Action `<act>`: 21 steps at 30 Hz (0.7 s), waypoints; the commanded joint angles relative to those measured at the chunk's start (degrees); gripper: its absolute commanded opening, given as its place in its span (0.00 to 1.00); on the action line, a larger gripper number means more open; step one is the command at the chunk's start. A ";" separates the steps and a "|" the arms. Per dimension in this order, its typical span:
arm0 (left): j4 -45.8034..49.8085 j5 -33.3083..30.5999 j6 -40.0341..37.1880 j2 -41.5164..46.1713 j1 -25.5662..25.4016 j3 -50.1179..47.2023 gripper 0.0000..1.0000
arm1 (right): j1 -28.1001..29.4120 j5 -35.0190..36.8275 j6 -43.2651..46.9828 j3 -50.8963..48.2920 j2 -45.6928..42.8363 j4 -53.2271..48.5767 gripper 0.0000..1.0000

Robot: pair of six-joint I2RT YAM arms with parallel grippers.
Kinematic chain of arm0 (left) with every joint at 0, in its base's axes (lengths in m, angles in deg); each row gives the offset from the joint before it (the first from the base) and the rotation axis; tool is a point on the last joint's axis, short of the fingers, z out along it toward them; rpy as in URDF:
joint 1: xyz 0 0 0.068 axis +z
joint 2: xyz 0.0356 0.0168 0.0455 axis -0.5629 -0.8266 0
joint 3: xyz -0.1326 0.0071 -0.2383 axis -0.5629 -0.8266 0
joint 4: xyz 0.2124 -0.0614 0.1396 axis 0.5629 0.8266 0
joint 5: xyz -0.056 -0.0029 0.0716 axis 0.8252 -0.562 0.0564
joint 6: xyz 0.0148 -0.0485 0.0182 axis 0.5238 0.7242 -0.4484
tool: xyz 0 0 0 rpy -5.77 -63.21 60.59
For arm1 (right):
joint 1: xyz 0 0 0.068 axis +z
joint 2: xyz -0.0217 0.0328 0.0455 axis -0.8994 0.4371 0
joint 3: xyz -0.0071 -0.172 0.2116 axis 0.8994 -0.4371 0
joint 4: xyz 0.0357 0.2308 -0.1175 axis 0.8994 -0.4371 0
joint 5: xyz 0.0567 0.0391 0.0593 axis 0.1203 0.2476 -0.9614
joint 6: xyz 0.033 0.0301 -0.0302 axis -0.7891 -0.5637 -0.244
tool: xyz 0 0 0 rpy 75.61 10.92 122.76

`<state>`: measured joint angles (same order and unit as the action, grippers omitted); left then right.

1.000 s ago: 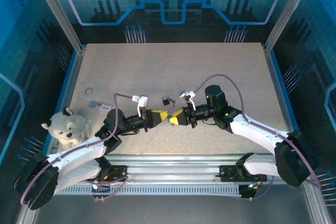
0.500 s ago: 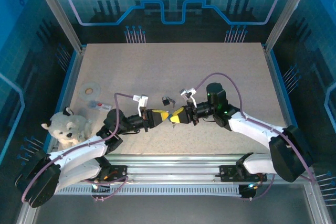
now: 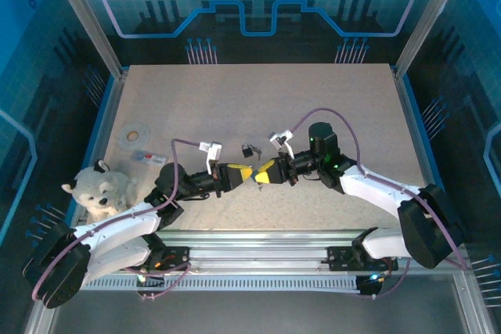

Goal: Lock with the key

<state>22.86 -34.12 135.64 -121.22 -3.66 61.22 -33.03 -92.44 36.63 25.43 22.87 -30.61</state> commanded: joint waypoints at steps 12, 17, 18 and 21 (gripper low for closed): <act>-1.42 10.08 -2.40 0.28 -4.16 1.15 0.00 | -2.48 8.67 -2.81 2.02 1.47 5.99 0.00; -0.77 10.03 -2.75 0.28 -4.43 1.11 0.00 | -2.64 8.70 -2.81 2.20 1.32 5.74 0.00; -0.66 10.03 -2.71 0.35 -4.53 1.12 0.00 | -2.57 8.72 -2.92 2.14 1.26 5.92 0.00; -0.23 9.67 -2.95 0.63 -4.69 1.12 0.00 | -2.64 8.76 -2.98 2.06 1.00 5.94 0.00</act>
<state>22.71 -34.98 134.33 -121.20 -4.27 61.24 -33.51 -93.90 35.10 25.43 23.59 -28.87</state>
